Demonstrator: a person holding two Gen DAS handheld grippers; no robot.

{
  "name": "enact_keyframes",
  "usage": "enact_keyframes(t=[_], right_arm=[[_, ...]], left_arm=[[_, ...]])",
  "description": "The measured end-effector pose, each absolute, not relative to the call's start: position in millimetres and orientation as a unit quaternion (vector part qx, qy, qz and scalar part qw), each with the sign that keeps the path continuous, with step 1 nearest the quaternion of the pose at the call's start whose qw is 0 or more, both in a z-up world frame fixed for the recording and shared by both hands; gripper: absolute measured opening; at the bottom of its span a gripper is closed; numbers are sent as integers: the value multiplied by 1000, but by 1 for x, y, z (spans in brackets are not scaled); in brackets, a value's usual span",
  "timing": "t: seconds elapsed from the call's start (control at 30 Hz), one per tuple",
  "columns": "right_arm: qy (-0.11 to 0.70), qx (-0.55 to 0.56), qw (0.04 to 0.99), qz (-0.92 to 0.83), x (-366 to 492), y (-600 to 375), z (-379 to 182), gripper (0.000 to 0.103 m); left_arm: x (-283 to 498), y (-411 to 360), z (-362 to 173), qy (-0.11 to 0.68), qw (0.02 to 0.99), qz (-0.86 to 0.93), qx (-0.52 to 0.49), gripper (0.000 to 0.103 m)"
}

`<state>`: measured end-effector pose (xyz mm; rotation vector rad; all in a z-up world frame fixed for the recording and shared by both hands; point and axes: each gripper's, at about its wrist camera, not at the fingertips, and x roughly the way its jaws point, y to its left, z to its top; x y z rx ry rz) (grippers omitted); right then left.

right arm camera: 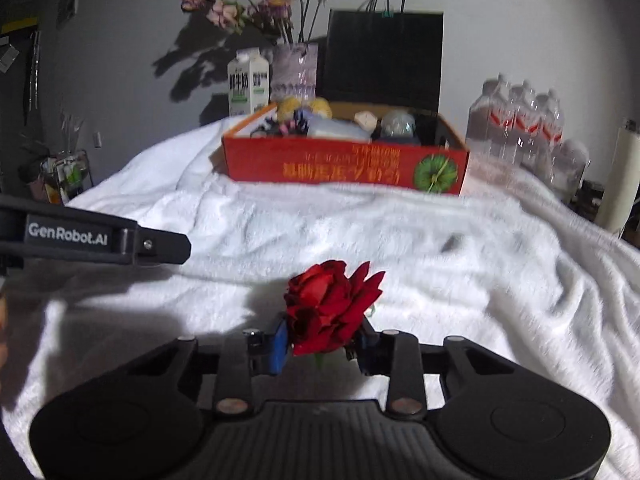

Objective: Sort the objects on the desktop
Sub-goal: 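Carry the tin with the left tool into the box while the right tool drops the rose there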

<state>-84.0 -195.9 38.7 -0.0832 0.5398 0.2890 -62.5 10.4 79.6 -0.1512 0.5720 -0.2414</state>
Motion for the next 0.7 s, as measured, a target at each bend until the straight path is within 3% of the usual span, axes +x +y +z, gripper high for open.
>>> enact_keyframes(t=[0.17,0.33,0.53,0.7], right_arm=[[214,-9,962,167,-59,-217,93,31],[183,4,969,167,12,-237,141,31],[245,14,961,125,150,-258,146,32],[283,-22,953,106,236,-251,131,32]], left_arm=[[-18,23,136,234,961,-127,-70,40],[79,32,166,226,967,-96,-62,40],[213,34,142,275,960,-32,-35,40],[275,32,114,302,953,17,12,41]])
